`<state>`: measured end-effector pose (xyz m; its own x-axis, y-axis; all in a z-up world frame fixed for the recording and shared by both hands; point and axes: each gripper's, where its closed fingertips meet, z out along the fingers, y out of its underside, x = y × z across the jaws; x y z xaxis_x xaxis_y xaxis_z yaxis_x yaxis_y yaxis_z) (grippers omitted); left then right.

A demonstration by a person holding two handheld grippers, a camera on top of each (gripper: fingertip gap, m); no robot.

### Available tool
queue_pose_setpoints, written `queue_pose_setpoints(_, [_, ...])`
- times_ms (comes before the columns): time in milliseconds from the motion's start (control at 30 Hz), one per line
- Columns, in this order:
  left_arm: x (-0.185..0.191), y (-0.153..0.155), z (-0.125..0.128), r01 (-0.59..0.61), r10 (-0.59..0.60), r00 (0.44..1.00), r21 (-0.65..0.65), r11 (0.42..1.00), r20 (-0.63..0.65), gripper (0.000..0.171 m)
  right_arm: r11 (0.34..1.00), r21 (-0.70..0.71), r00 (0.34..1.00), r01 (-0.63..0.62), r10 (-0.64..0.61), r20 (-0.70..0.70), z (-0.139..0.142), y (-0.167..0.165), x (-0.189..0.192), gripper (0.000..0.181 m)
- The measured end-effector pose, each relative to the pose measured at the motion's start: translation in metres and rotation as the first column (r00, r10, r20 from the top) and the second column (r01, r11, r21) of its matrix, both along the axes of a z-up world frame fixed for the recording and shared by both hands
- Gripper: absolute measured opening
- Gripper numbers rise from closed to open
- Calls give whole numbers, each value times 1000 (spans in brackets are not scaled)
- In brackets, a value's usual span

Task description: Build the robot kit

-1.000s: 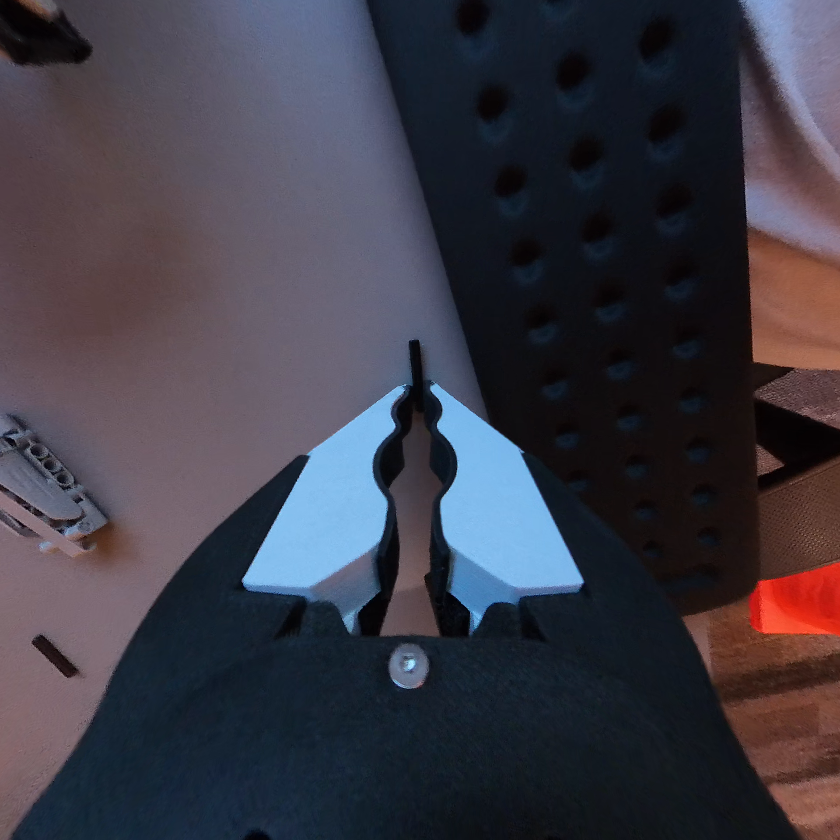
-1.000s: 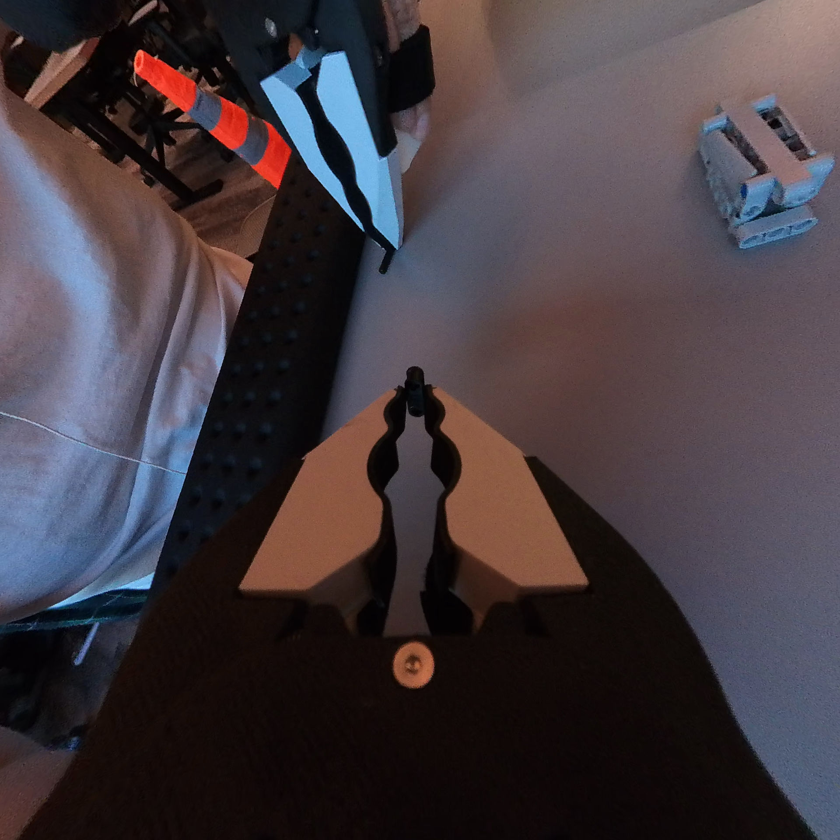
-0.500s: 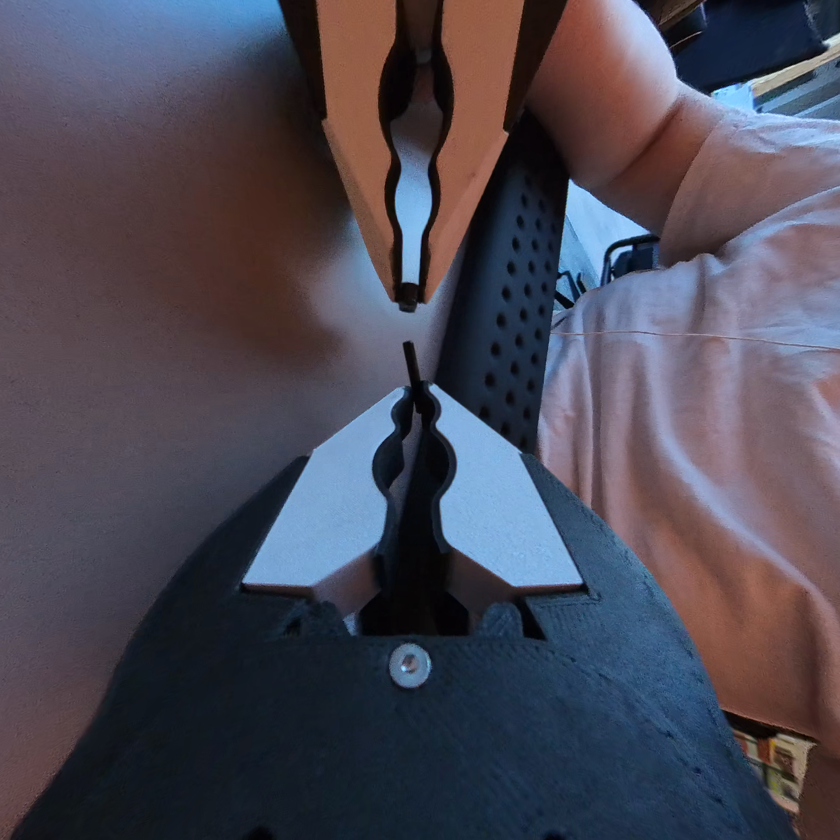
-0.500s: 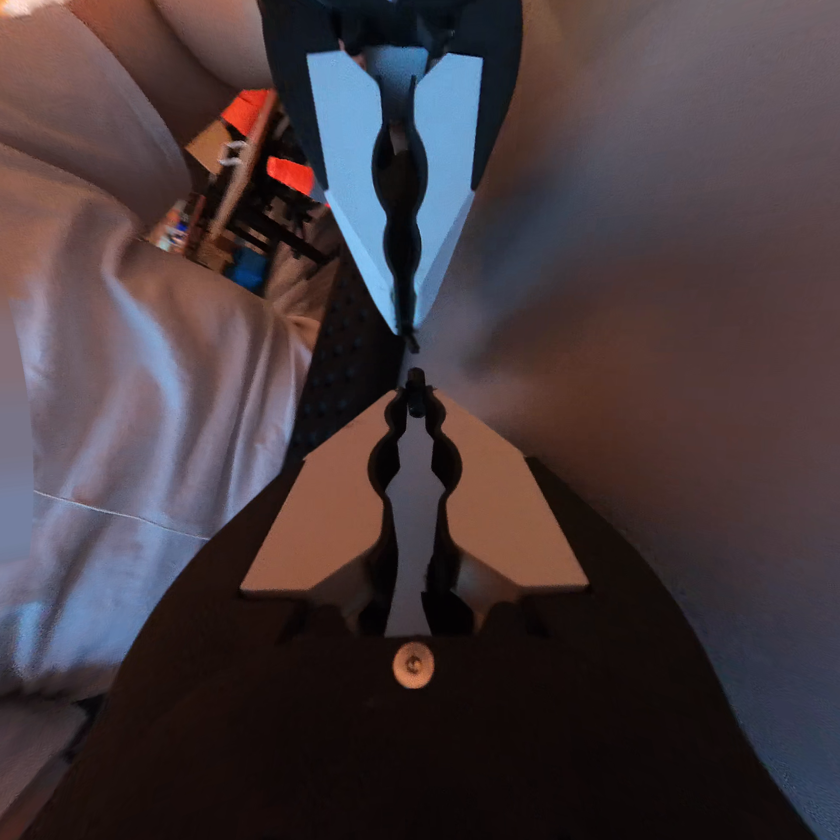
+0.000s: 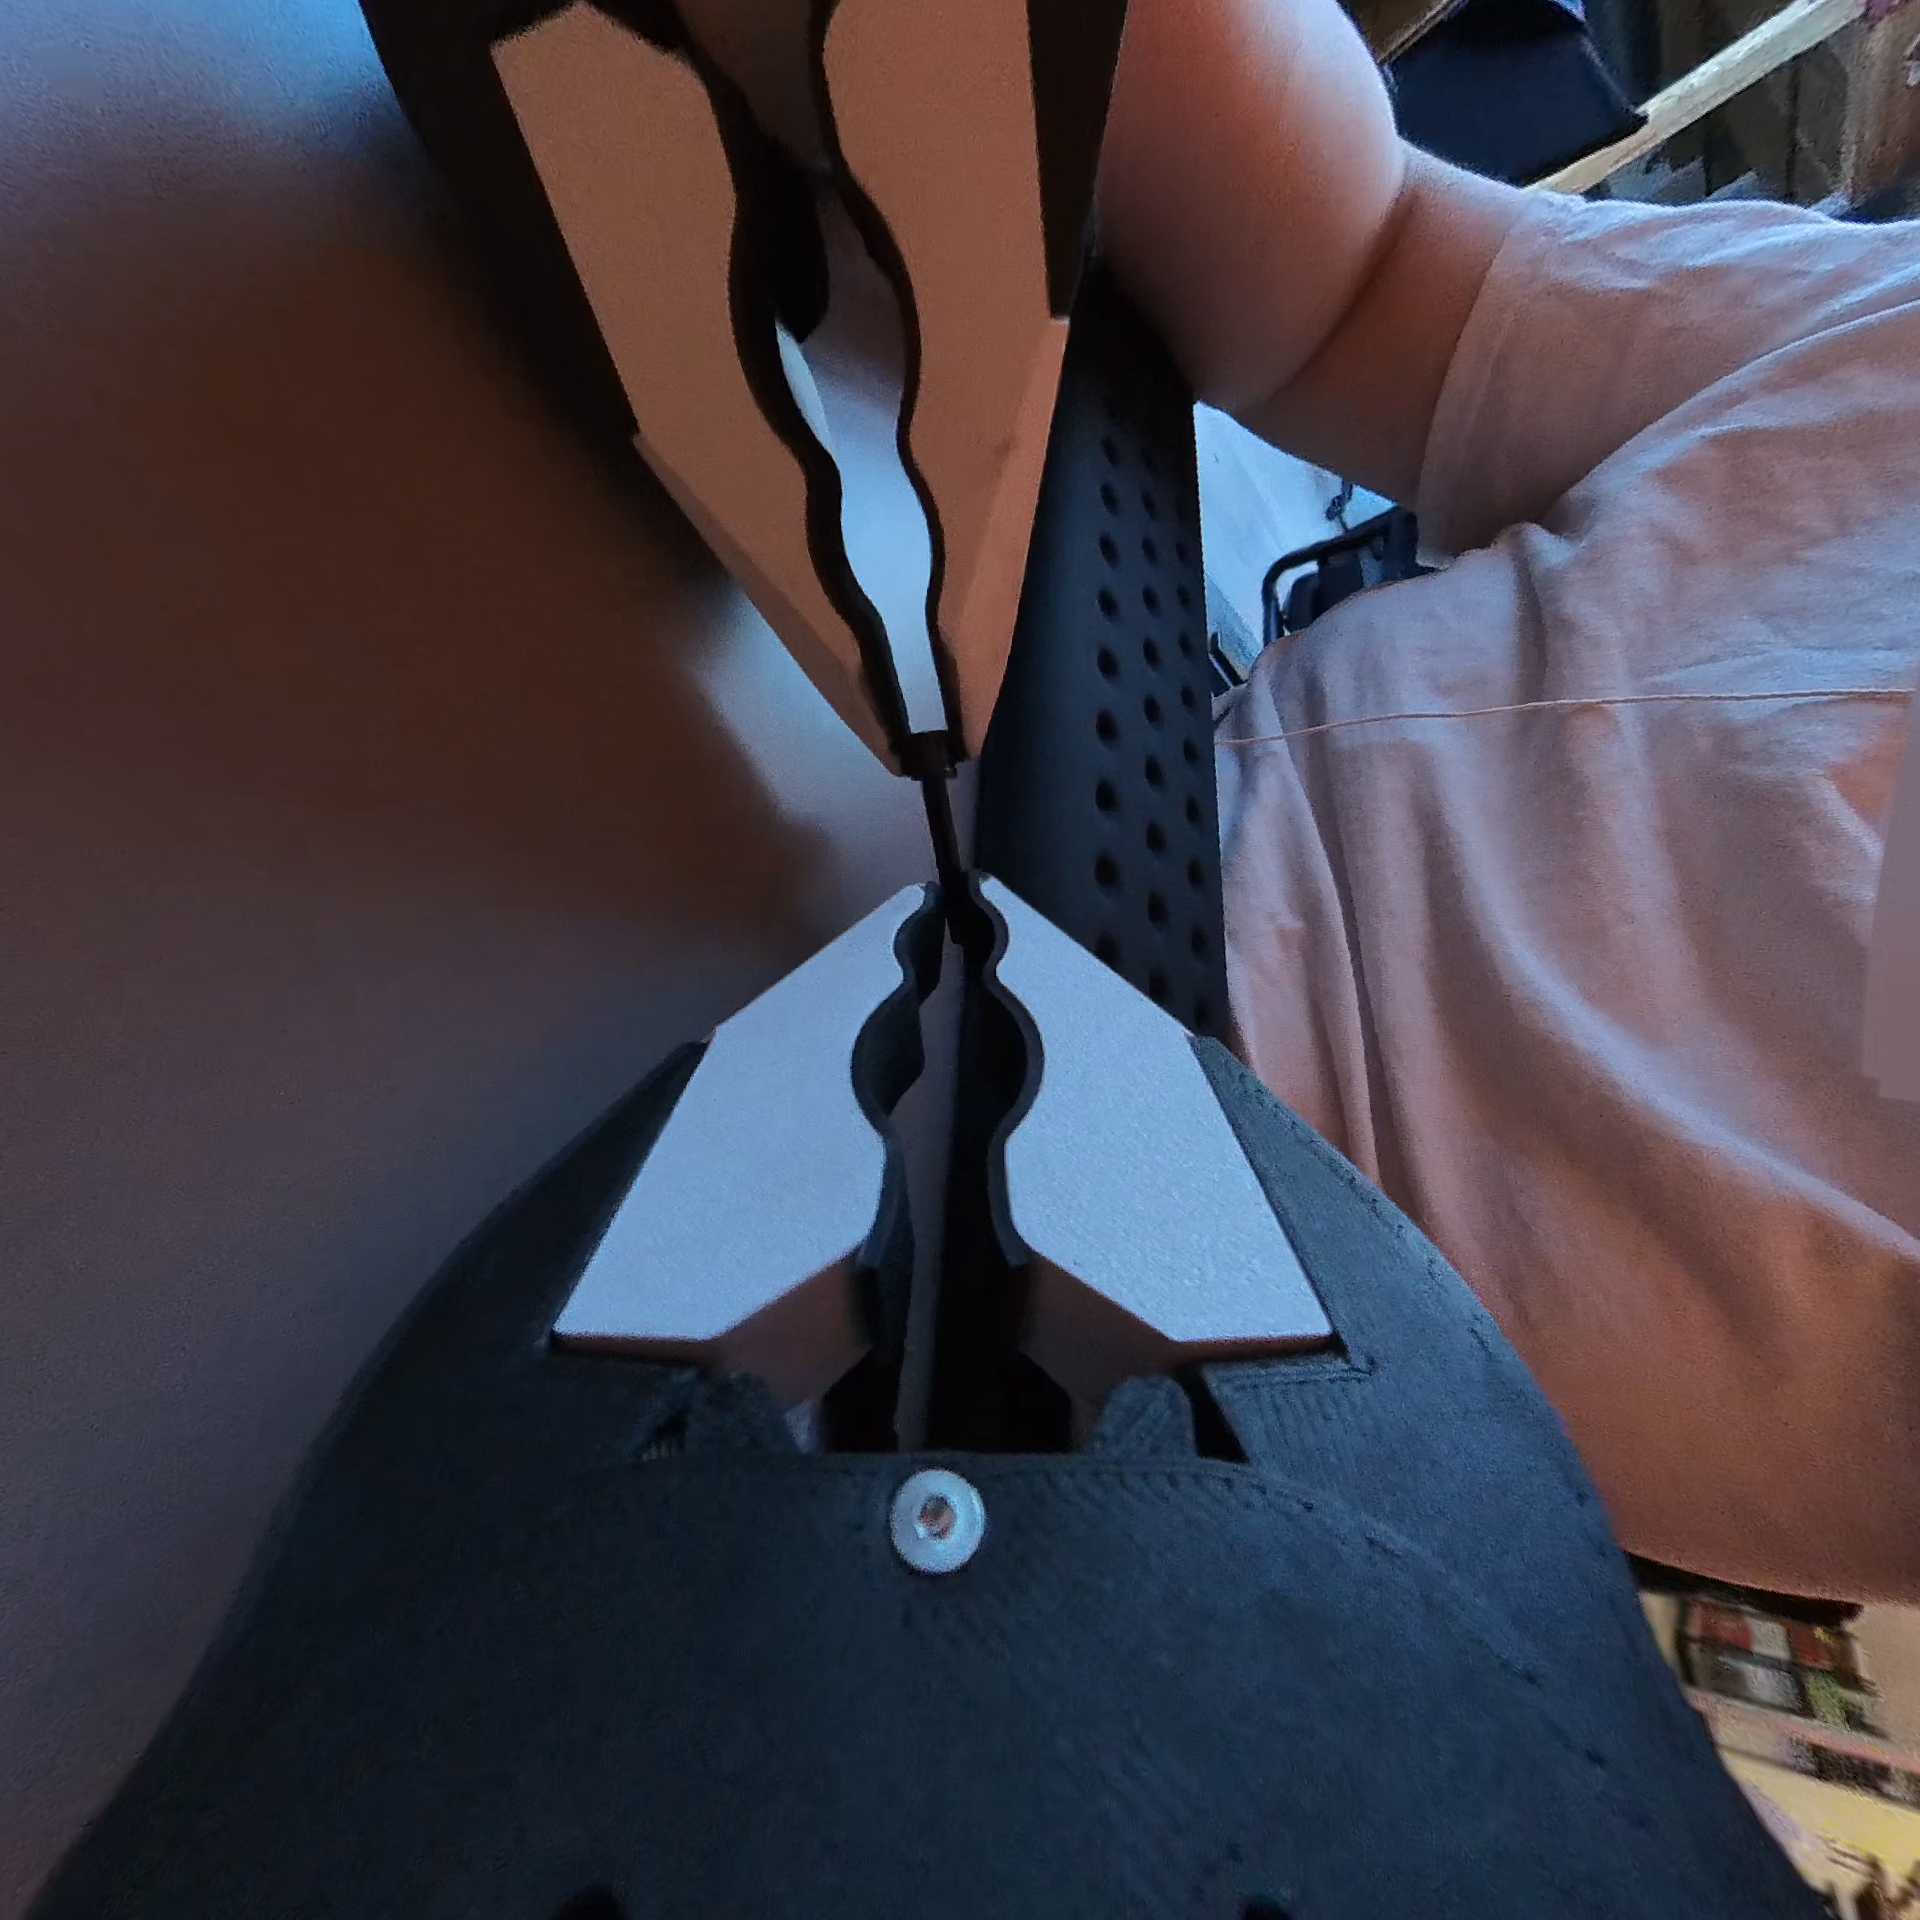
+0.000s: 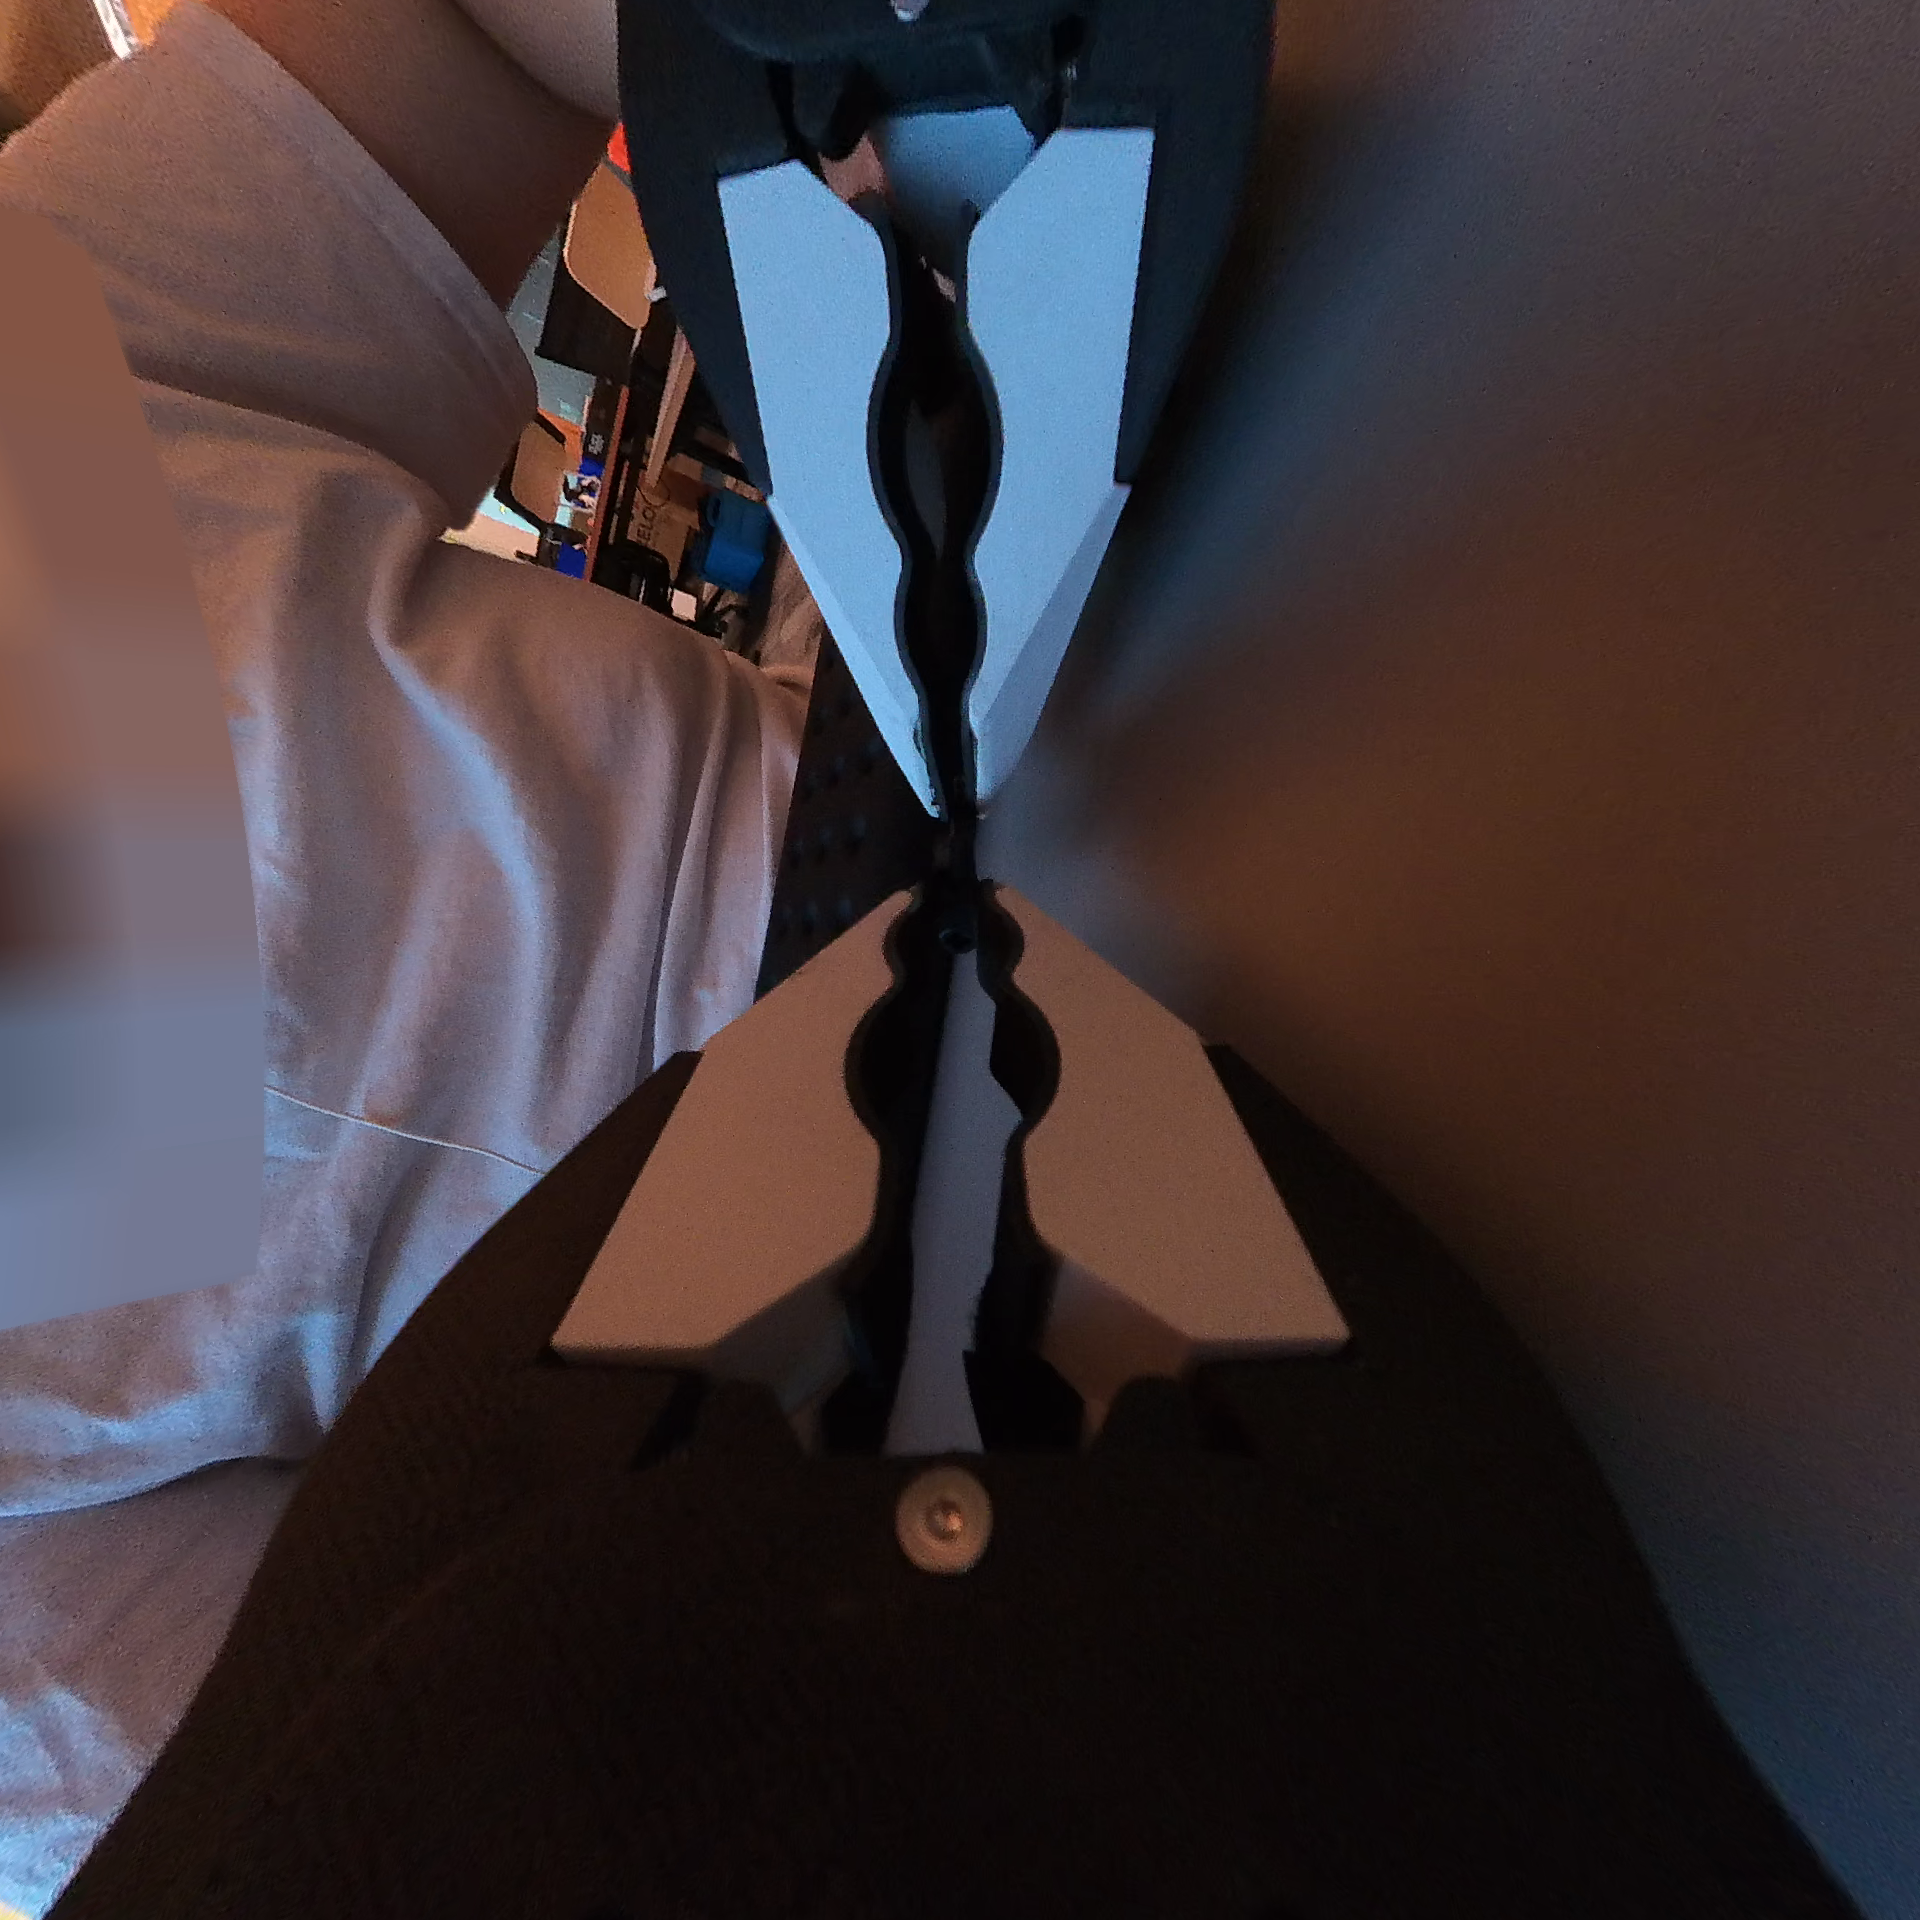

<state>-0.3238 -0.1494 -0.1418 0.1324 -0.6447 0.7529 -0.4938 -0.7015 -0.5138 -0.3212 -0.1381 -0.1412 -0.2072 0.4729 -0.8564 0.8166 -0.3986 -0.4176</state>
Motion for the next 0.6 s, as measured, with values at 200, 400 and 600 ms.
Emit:
queue_pose_setpoints(200, [-1,-1,2,8,-9,999,31,999,31,1,999,-7,999,-34,35,6,0,-4,3,6])
queue_pose_setpoints(400, [-1,-1,2,13,-14,999,18,1000,35,1,999,-6,999,-46,46,2,0,-5,3,6])
queue_pose_setpoints(600, [0,-4,2,34,-34,999,-13,999,30,1,997,42,997,-72,72,-2,-3,-7,4,6])
